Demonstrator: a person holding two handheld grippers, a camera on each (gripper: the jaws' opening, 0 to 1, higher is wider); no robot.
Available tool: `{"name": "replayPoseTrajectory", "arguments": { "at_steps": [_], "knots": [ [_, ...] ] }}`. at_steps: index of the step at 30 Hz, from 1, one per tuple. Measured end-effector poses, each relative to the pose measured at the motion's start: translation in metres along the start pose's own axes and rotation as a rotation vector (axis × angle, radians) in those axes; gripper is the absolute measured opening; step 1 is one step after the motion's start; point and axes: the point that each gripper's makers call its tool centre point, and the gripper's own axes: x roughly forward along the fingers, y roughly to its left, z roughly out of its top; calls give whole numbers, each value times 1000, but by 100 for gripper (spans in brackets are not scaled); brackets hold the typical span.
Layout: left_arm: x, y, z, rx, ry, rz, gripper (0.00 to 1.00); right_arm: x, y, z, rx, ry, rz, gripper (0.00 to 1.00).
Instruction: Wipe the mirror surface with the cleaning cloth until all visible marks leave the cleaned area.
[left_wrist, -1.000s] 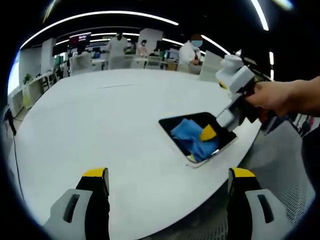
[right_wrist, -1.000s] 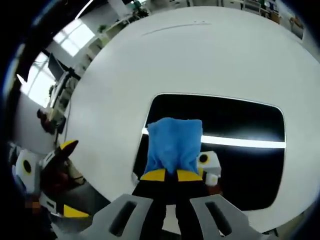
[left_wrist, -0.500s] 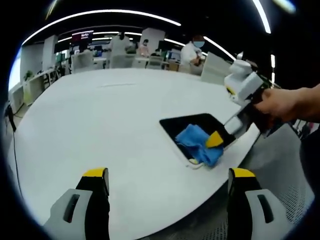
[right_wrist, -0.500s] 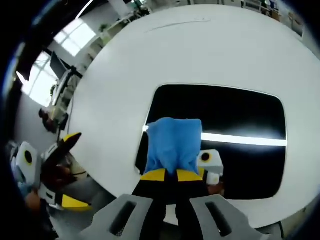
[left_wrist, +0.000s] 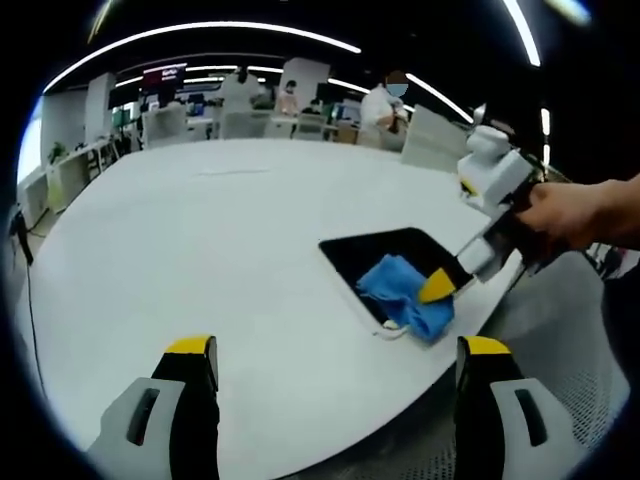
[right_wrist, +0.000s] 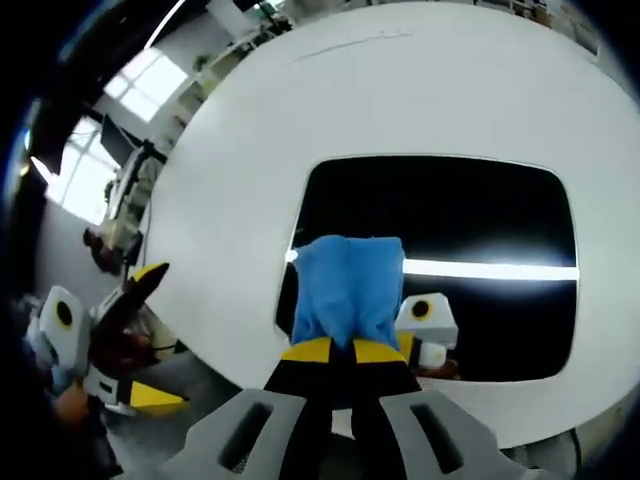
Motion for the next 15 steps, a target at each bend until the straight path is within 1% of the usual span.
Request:
{"name": "replayPoseTrajectory", "arguments": {
  "at_steps": [2, 3, 5, 8, 15],
  "knots": [
    [-1, -1, 2, 5, -11, -7, 99, 1, 0, 0, 4, -2, 3, 0],
    [-1, 0, 1, -2, -9, 2, 99, 1, 1, -1, 7, 7, 9, 0],
    [0, 0, 0, 3, -1, -3, 99, 2, 1, -2, 4, 15, 7, 0],
    [-1, 0, 1, -2, -8, 0, 99, 1, 2, -4, -10, 16, 1, 0],
    [0, 0, -1, 8, 3, -2, 99, 0, 4, -9, -6, 24, 11, 0]
  ]
}}
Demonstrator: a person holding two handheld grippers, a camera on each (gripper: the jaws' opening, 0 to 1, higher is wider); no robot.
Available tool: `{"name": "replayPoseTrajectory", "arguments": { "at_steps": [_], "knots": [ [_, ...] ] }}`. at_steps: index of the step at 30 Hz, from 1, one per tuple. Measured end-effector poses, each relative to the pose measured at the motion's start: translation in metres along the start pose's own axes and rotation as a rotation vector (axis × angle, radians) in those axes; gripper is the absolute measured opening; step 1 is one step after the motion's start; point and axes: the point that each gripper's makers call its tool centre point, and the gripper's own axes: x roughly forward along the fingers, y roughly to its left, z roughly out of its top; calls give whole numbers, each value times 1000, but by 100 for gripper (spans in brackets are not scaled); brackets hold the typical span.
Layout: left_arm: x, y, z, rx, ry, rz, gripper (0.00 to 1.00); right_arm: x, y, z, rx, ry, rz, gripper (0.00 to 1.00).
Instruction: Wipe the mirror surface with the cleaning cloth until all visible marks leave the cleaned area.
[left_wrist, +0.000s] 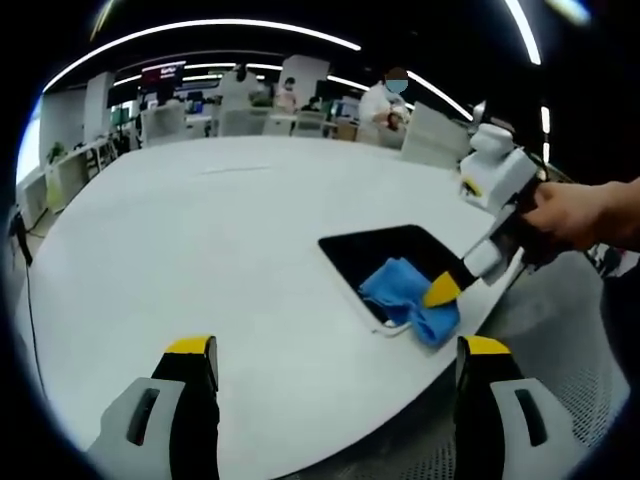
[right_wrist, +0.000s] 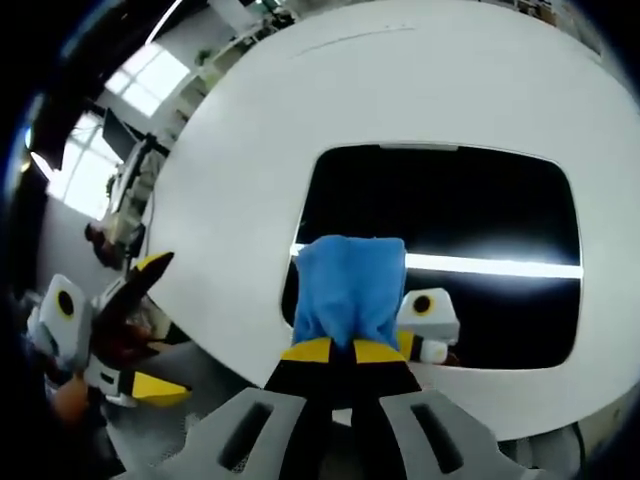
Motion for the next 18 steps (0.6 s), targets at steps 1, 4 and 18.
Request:
{"name": "replayPoseTrajectory", "arguments": {
  "at_steps": [1, 4, 18],
  "knots": [
    [0, 0, 0, 0, -1, 0, 99, 0, 0, -1, 0, 2, 2, 0],
    [-1, 1, 1, -9, -6, 6, 99, 1, 0, -1, -6, 2, 4, 0],
    [-1, 0, 0, -1, 0, 0, 99, 1, 3, -8, -25, 24, 9, 0]
  ]
}}
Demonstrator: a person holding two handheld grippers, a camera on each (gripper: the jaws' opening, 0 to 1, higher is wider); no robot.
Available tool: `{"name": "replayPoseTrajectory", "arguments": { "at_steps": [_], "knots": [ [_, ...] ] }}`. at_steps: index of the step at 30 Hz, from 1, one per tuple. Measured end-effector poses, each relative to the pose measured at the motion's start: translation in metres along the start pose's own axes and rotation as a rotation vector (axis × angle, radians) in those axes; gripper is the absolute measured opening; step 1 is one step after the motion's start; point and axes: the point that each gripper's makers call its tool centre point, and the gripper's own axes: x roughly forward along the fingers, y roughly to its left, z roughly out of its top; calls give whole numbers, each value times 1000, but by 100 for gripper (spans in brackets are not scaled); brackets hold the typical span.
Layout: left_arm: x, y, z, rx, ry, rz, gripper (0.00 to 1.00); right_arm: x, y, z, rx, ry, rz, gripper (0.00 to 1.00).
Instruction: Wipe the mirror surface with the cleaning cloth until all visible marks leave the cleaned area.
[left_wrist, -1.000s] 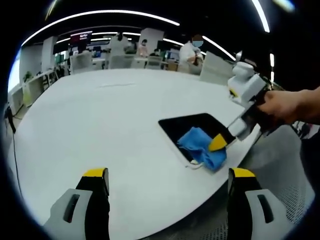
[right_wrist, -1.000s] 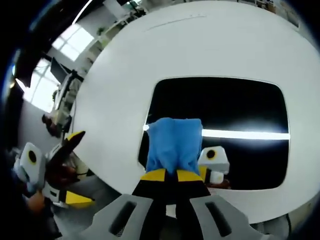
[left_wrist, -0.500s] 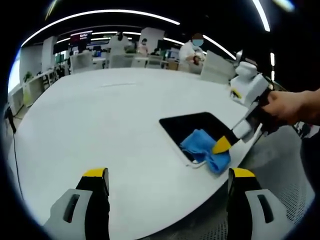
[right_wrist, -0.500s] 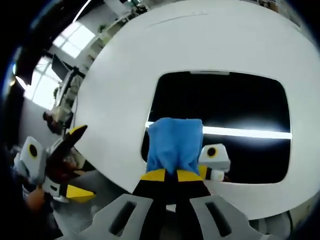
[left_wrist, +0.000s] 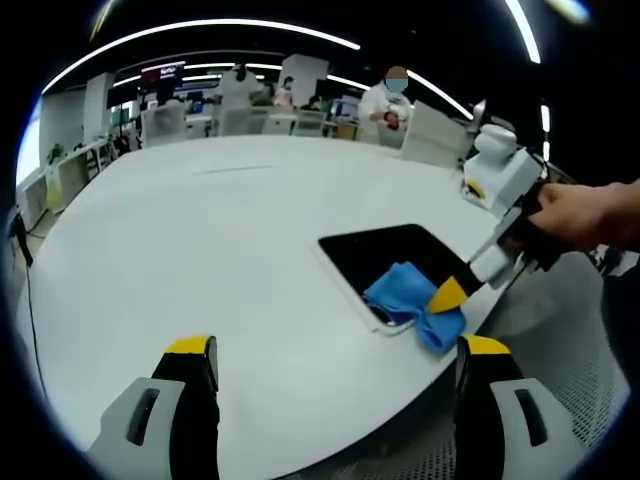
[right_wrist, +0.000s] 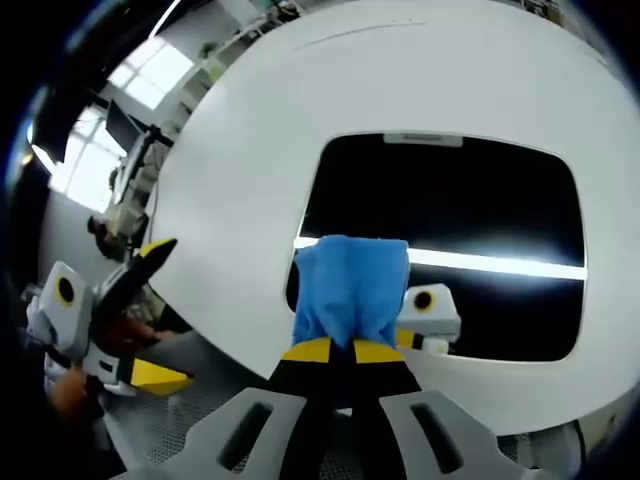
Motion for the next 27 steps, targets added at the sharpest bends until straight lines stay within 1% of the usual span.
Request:
{"name": "replayPoseTrajectory", "arguments": {
  "at_steps": [7, 10, 12, 13, 16, 20, 27],
  "knots": [
    [0, 0, -1, 1, 4, 0, 99, -1, -1, 0, -23, -10, -4, 0],
    [0, 0, -1, -3, 4, 2, 97, -2, -4, 1, -13, -10, -1, 0],
    [0, 1, -2, 10, 13, 3, 97, -4, -7, 1, -25, -10, -11, 0],
    [0, 0, -1, 10, 9, 2, 97, -5, -9, -1, -30, -10, -12, 0],
    [0, 1, 0, -7, -1, -1, 98, -6, -11, -2, -10, -13, -4, 0],
    [0, 0, 2, -2, -10, -4, 99, -8, -13, -1, -4, -14, -6, 0],
    [0, 0, 1, -7, -7, -5, 99, -13, -25, -2, 19, -22, -11, 0]
  ]
}}
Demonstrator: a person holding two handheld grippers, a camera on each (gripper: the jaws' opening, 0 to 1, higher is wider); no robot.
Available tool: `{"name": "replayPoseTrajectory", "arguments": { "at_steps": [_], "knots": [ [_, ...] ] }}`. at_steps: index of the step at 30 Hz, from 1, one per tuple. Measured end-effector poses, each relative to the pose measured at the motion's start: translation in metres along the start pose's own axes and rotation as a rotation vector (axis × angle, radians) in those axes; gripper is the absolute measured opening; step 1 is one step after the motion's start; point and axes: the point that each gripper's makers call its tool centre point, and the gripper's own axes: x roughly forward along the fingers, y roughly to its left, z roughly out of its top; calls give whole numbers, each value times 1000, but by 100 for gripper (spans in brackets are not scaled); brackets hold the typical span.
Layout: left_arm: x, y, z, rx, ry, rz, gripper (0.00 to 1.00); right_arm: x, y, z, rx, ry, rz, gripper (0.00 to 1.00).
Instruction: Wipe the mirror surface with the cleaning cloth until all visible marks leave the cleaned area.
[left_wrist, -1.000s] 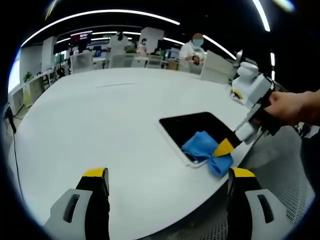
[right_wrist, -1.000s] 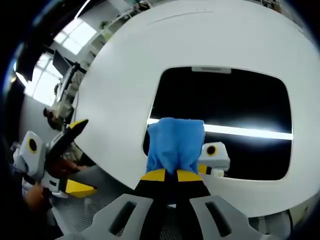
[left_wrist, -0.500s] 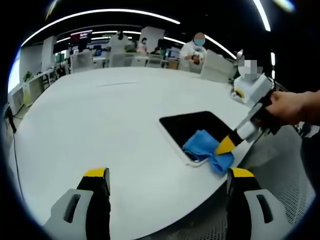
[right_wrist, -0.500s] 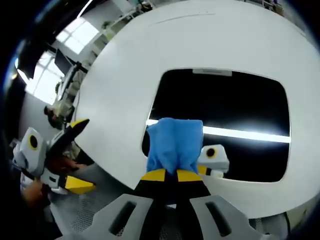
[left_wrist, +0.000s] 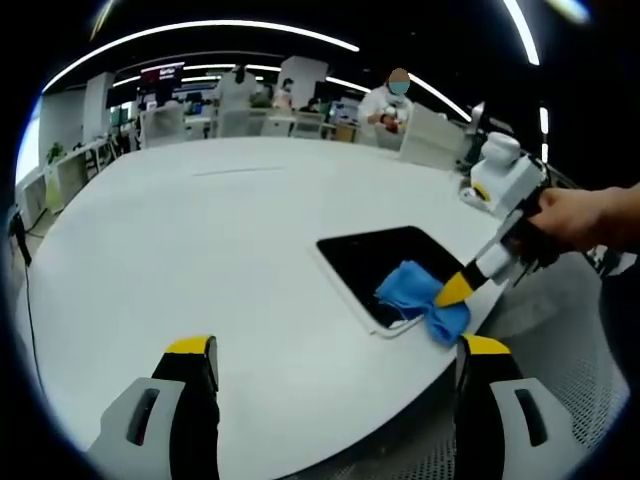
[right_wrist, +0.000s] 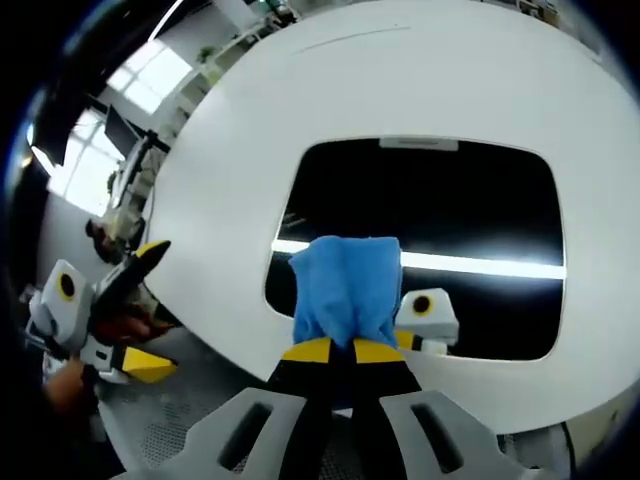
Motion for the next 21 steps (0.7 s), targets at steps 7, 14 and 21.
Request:
{"name": "replayPoseTrajectory", "arguments": {
  "at_steps": [7, 14, 21],
  "knots": [
    [0, -1, 0, 2, -1, 0, 99, -3, -5, 0, 17, -3, 6, 0],
    [1, -1, 0, 2, 1, -3, 99, -4, -10, 0, 17, -3, -3, 0],
    [0, 0, 1, -3, -3, 2, 99, -2, -10, 1, 17, 1, -3, 0]
  ]
}}
